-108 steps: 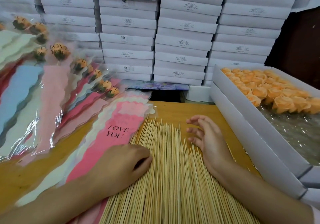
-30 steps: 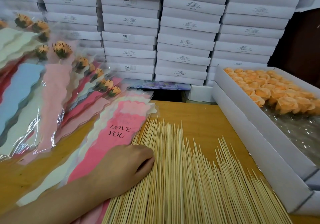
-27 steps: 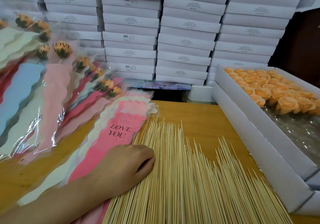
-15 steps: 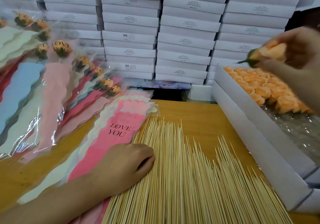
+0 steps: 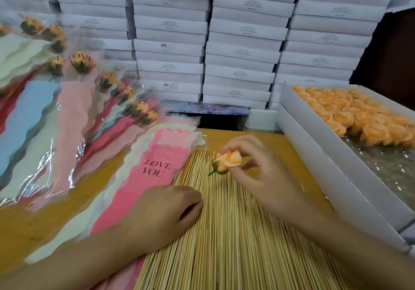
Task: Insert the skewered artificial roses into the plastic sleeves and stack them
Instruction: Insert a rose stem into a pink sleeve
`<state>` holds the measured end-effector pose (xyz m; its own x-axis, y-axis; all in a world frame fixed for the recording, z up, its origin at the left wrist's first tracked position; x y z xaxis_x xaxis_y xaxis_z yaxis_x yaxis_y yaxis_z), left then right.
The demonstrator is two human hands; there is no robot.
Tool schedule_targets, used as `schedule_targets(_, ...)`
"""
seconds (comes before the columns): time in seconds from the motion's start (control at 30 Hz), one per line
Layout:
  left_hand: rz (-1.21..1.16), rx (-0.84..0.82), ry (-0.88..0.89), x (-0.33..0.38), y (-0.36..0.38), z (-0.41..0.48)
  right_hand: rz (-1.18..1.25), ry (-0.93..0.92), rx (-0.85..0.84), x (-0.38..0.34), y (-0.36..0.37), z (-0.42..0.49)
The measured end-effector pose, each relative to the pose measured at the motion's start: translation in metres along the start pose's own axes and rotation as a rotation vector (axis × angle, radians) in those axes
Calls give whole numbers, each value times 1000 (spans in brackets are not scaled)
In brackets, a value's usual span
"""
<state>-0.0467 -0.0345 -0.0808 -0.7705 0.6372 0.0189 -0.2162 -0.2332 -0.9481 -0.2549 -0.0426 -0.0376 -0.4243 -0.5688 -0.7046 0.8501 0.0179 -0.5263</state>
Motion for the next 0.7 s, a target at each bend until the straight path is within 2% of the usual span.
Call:
schedule_targets(0.23,-148,39,-53,0,-1,1,63,-57,-2,17,17,-15)
schedule_targets(0.33,-277,129,-119,1,-4,1,62,-97,-17,16,19,-16)
schedule_targets(0.47,-638,245,-217,-5,-4,3,66,-121,-41,17,20,-17)
schedule_targets(0.6,-961,161,-250,-8,-1,9,76,-160,-67,15,21,-16)
schedule_targets(0.7,-1060,128,-272,-8,1,10,64,-162,-83,17,21,-17)
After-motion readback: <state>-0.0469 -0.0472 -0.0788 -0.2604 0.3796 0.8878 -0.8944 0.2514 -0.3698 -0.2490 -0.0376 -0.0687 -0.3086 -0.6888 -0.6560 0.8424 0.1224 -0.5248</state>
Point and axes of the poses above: each hand's wrist, its own z-axis towards the middle knuckle, its own y-axis out of the palm, x = y × z, the point moved 1 cm from there along z, towards the middle knuckle, and after that the axes turned 6 degrees about z, right-handed, at the moved point
